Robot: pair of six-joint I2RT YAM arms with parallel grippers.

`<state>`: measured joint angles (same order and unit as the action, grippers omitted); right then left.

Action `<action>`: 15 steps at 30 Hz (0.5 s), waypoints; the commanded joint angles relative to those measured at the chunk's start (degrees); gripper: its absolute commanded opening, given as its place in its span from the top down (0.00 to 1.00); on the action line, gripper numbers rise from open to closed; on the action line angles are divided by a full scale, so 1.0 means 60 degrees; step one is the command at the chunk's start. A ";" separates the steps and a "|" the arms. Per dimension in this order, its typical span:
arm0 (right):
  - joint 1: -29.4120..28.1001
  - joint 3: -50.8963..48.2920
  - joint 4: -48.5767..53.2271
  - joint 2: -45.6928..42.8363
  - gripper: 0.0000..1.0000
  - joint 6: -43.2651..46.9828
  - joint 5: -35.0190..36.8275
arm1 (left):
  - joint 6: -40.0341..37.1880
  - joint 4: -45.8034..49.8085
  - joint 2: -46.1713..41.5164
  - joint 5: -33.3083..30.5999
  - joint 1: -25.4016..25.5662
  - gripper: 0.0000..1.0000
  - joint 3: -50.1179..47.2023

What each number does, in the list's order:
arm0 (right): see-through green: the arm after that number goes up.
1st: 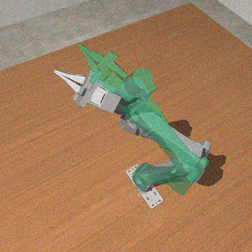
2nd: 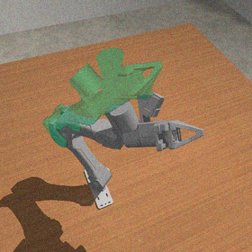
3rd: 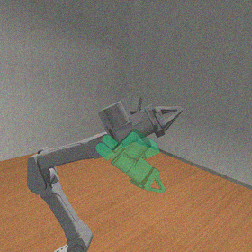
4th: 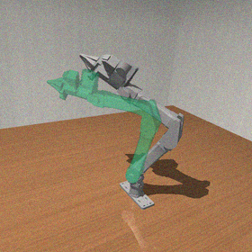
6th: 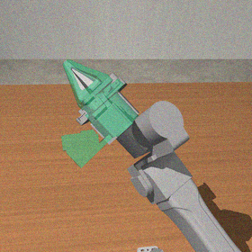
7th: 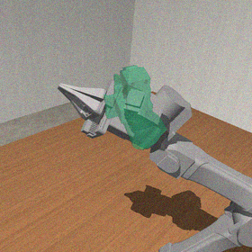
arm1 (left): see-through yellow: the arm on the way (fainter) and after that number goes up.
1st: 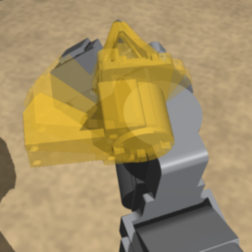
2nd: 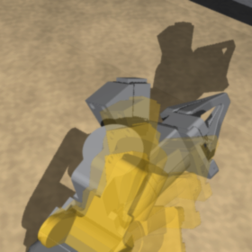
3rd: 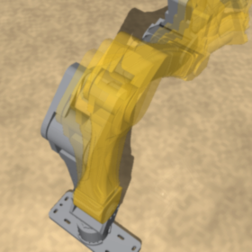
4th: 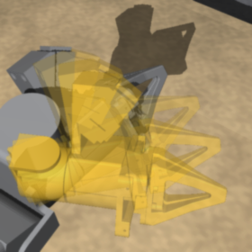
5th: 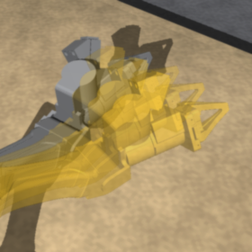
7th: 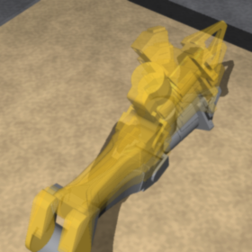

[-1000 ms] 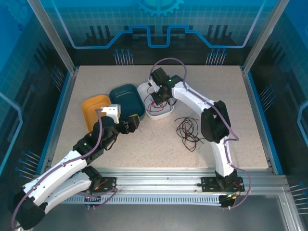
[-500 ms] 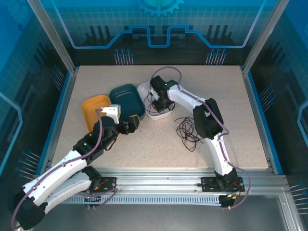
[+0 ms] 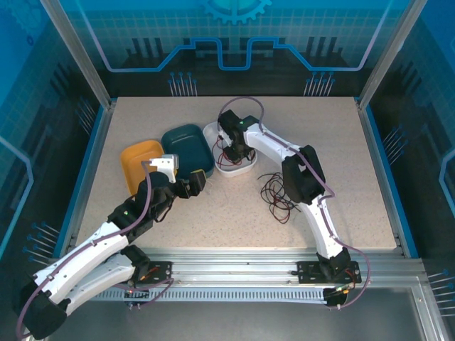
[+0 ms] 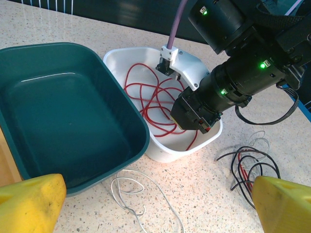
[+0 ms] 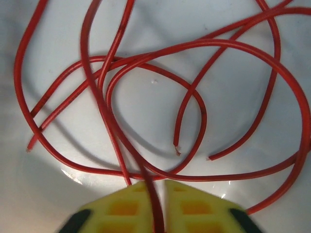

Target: Untangle the cables

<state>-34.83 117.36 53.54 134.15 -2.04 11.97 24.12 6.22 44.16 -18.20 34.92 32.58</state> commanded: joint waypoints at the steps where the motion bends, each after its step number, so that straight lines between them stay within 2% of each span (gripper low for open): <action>1: -0.0184 0.0249 0.0304 -0.0576 0.77 0.0215 0.0223 | 0.0172 0.0134 -0.0038 0.0059 -0.0064 0.01 0.0046; 12: -0.0408 -0.0254 0.0154 -0.1825 0.53 0.0214 0.0669 | 0.0178 0.0121 0.0008 0.0074 -0.0077 0.01 0.0064; 15: -0.0395 -0.0546 0.0036 -0.2254 0.50 0.0078 0.0808 | 0.0162 0.0106 0.0022 0.0112 -0.0070 0.01 0.0082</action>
<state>-36.71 115.74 53.32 124.09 -1.06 15.18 24.12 6.22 44.21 -18.20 34.76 32.58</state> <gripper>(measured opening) 0.495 0.992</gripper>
